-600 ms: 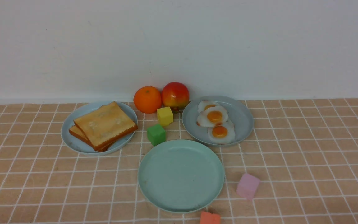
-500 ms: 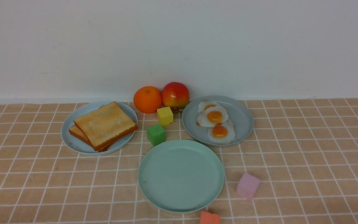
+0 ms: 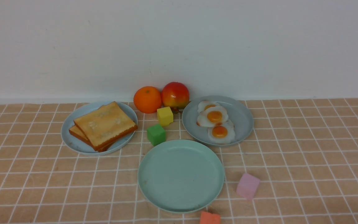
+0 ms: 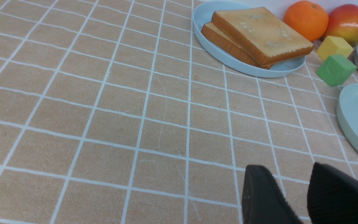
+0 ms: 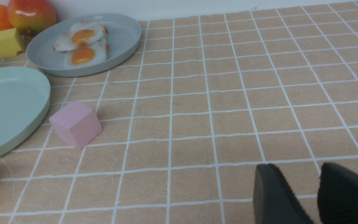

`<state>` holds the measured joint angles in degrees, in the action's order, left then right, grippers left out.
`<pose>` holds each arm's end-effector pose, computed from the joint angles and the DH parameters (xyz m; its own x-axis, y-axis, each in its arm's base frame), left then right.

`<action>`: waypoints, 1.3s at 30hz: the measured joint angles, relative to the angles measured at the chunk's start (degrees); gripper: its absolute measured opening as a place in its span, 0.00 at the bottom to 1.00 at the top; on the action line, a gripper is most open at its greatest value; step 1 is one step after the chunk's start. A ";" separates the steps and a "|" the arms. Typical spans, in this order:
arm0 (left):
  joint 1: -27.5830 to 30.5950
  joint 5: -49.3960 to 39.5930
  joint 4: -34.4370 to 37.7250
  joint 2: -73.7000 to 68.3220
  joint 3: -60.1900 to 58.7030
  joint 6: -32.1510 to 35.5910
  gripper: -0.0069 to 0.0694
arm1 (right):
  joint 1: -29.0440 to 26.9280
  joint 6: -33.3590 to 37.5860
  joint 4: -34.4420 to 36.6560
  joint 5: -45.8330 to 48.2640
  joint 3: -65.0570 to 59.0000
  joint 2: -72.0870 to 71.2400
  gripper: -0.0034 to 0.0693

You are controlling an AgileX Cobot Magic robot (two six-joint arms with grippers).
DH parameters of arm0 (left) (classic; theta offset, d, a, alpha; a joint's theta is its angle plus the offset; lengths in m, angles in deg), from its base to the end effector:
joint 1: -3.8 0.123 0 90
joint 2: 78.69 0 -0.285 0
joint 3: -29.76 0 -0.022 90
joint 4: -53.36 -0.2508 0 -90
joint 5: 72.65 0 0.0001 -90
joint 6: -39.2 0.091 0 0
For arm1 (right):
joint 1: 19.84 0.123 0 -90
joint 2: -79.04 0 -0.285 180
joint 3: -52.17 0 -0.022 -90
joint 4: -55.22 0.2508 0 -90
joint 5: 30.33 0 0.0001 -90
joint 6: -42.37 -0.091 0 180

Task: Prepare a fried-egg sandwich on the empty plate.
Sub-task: Use the left arm to grab a slice of bread

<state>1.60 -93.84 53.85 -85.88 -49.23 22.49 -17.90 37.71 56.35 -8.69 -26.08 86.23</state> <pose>0.0528 -0.0023 0.1701 -0.2972 -0.2840 -0.9116 -0.0486 0.9580 -0.2826 0.0524 0.0024 0.1737 -0.2961 0.0895 -0.9510 -0.0114 0.9952 0.0972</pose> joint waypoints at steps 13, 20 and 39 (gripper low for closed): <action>0.00 7.42 6.05 0.00 0.00 -5.65 0.40 | 0.00 0.00 0.00 0.00 0.00 0.00 0.38; 0.00 17.99 20.36 0.00 0.00 -16.41 0.40 | 0.00 0.00 0.00 0.00 0.00 0.00 0.38; -10.83 -4.71 19.26 -21.45 25.31 10.74 0.07 | 0.00 -3.00 3.27 -3.75 -0.37 0.00 0.38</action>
<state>-9.23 -98.55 73.10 -107.34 -23.92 33.23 -17.90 34.70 59.62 -12.44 -26.45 86.23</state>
